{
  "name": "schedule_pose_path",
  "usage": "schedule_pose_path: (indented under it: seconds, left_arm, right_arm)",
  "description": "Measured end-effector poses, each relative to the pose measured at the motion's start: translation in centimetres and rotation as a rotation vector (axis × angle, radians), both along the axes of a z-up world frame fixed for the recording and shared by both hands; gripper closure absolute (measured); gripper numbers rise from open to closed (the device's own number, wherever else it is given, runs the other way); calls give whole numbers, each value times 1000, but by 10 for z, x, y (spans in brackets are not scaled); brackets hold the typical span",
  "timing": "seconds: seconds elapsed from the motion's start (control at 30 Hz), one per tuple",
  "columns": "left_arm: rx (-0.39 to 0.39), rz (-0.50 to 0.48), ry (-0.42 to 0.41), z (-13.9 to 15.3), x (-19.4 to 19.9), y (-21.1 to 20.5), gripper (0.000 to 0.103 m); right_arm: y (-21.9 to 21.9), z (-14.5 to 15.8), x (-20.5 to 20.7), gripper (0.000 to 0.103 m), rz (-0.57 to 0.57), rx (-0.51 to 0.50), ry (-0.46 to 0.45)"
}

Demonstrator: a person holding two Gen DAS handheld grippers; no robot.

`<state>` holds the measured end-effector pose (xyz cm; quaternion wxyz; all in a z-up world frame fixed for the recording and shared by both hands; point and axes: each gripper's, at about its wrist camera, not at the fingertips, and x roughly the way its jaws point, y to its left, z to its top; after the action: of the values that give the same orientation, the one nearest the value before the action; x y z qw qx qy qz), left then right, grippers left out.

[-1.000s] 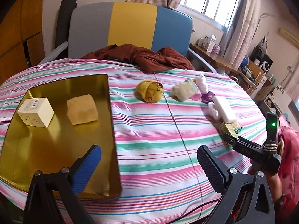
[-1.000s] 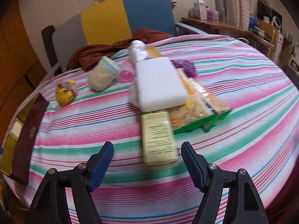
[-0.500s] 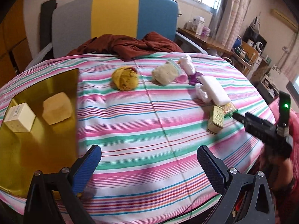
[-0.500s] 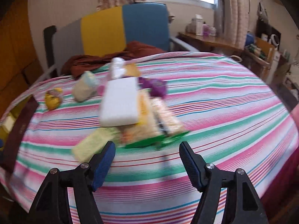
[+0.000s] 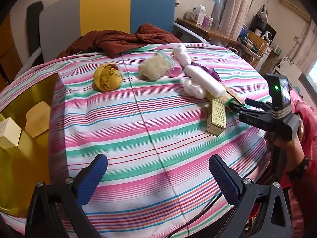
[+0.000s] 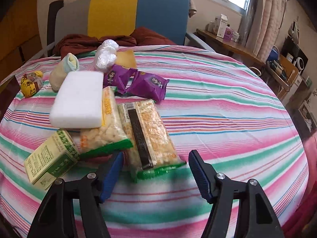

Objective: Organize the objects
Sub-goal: 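Grasp the cracker bag with black stripe with the right gripper, then grasp the green-yellow small box with the left gripper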

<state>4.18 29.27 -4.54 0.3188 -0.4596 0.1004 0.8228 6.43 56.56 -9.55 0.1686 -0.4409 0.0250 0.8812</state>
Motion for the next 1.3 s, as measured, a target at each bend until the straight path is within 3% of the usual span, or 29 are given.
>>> schedule_pose_path:
  seconds: [0.1, 0.27, 0.47, 0.87, 0.93, 1.07, 1.13, 1.3]
  left_arm:
    - [-5, -28, -1, -2, 1, 13, 0]
    - [-17, -71, -3, -7, 1, 38, 0]
    - [-8, -107, -4, -14, -6, 75, 0]
    - [-22, -159, -12, -43, -20, 139, 3]
    - [-23, -161, -12, -48, -23, 141, 27]
    - [-26, -192, 30, -52, -21, 141, 48]
    - [-23, -206, 52, -51, -19, 138, 69]
    - [17, -207, 63, -52, -17, 118, 72]
  right_arm:
    - [5, -5, -8, 36, -4, -20, 2]
    - [11, -6, 1, 53, -57, -57, 61]
    - [21, -8, 30, 53, -224, -61, 151]
    - [22, -12, 28, 53, -244, -46, 178]
    - [21, -13, 27, 54, -246, -36, 178]
    - [19, -13, 27, 54, -248, -19, 175]
    - [19, -14, 27, 54, -249, -17, 176]
    - [17, -14, 26, 54, -250, 1, 170]
